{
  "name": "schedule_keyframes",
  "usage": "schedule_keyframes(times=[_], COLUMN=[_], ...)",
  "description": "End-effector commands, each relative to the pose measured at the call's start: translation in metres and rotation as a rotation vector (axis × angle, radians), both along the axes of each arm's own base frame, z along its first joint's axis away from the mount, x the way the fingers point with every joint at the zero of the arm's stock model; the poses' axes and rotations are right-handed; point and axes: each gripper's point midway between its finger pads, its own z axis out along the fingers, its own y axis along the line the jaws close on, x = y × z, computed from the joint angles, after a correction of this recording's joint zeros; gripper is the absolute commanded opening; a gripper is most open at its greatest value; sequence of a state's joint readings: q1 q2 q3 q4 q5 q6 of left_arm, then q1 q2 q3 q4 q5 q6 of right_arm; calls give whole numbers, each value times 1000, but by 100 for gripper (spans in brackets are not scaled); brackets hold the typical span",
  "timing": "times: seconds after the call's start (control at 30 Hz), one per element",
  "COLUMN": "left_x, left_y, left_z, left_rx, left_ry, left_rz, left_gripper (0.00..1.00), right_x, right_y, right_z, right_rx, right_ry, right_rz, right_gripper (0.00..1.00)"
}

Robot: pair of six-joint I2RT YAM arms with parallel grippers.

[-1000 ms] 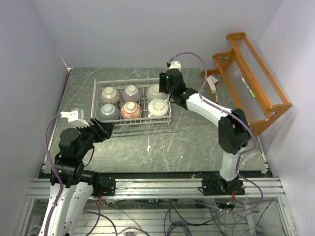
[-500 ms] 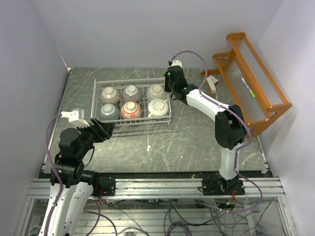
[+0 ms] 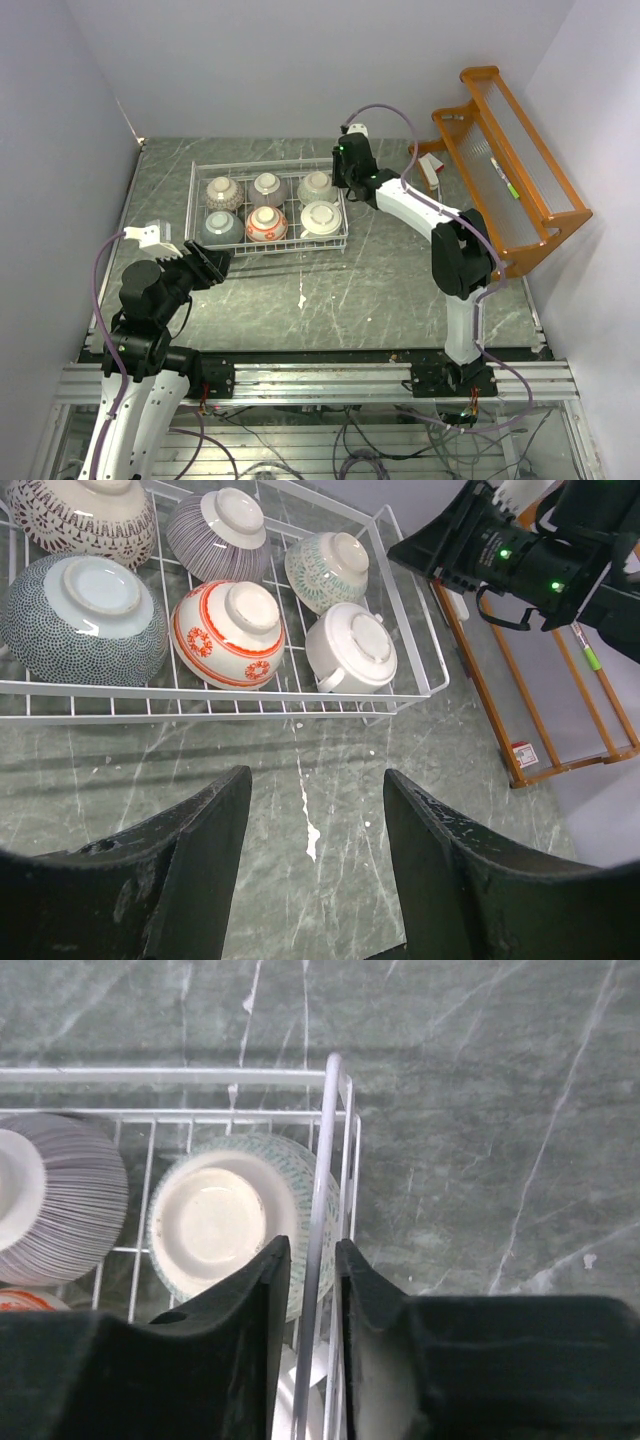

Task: Unload the bowls from the dish rack

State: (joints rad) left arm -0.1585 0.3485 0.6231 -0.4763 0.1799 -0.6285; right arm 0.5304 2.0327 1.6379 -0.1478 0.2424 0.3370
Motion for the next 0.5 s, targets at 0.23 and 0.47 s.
schedule_keyframes(times=[0.23,0.47], left_x=[-1,0], left_y=[-2,-2], left_z=[4,3], left_rx=[-7,-5], left_ry=[-14,-8], left_rz=[-14,-16], left_gripper=[66,66], right_x=[6,11], right_y=[-3,-15], right_z=[-21,-9], right_rx=[-6,44], right_ry=[34,33], right_rz=[-24,-88], right_gripper=[12,0])
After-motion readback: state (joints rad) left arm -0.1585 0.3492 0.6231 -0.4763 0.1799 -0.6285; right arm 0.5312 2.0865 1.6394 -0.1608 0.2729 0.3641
